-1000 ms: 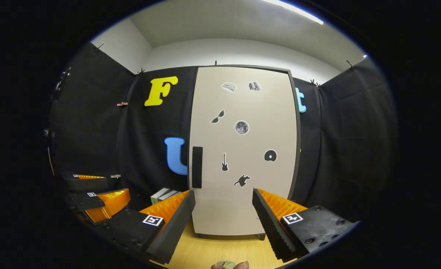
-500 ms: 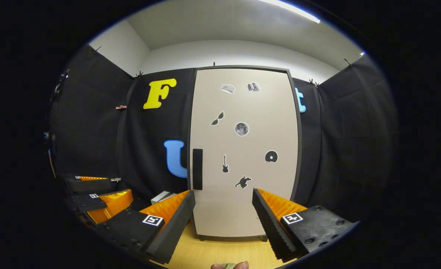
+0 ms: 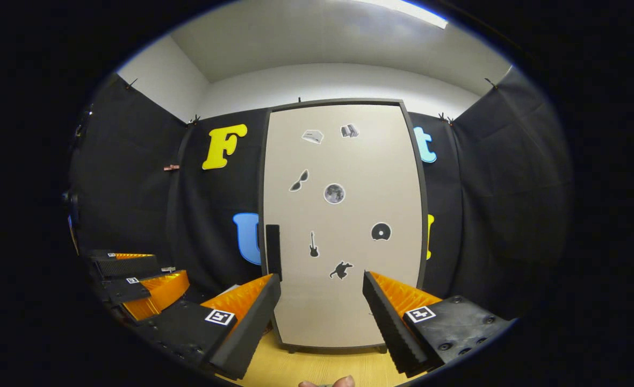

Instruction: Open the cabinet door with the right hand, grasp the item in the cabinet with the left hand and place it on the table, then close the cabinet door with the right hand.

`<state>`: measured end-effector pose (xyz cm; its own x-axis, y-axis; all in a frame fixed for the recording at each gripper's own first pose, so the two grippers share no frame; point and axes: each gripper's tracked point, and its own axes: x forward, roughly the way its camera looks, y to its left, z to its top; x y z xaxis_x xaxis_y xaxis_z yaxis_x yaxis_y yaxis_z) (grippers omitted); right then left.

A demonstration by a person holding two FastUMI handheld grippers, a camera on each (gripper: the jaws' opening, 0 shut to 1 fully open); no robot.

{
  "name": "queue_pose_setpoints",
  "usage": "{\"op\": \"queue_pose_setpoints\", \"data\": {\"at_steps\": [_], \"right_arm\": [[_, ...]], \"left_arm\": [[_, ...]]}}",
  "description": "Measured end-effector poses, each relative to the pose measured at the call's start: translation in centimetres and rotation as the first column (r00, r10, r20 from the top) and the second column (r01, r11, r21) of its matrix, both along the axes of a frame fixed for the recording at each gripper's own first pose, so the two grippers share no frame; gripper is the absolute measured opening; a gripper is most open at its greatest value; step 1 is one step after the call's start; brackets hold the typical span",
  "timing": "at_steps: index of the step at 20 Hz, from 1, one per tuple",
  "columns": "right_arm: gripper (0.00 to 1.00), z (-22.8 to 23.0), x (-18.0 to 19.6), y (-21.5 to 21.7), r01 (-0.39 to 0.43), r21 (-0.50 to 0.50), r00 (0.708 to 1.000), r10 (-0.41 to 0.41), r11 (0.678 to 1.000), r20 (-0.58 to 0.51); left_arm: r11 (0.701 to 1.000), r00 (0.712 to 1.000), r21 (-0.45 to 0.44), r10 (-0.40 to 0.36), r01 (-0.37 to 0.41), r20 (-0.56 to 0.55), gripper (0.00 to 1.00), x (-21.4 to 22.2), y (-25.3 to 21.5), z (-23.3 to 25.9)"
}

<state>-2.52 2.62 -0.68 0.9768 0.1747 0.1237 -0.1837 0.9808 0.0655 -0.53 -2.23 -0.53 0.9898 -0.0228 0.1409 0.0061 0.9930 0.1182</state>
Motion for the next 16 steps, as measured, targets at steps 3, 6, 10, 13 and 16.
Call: {"op": "queue_pose_setpoints", "data": {"at_steps": [3, 6, 10, 13, 16], "right_arm": [[0.99, -0.2, 0.2, -1.2, 0.005, -0.010, 1.000, -0.005, 1.000, -0.004], [0.99, -0.6, 0.3, -2.1, 0.005, -0.015, 1.000, -0.005, 1.000, -0.014], [0.99, -0.7, 0.3, -3.0, -0.003, -0.014, 1.000, 0.003, 1.000, -0.016], [0.99, -0.7, 0.2, -3.3, -0.014, -0.024, 1.000, 0.014, 1.000, -0.008], [0.99, -1.1, -0.1, -3.3, -0.018, -0.026, 1.000, 0.017, 0.999, -0.015]], "left_arm": [[1.000, 1.000, -0.020, -0.016, 0.016, -0.003, 0.93, -0.1, -1.9, -0.5], [0.999, 1.000, -0.050, -0.005, 0.004, -0.009, 0.94, -0.1, -2.5, -1.0], [0.997, 1.000, -0.072, 0.012, -0.013, -0.013, 0.95, 0.2, -2.9, -1.4], [0.997, 1.000, -0.077, 0.026, -0.026, -0.013, 0.95, 0.2, -3.0, -1.6], [0.996, 1.000, -0.090, 0.025, -0.027, -0.014, 0.95, 0.0, -3.2, -2.0]]}}
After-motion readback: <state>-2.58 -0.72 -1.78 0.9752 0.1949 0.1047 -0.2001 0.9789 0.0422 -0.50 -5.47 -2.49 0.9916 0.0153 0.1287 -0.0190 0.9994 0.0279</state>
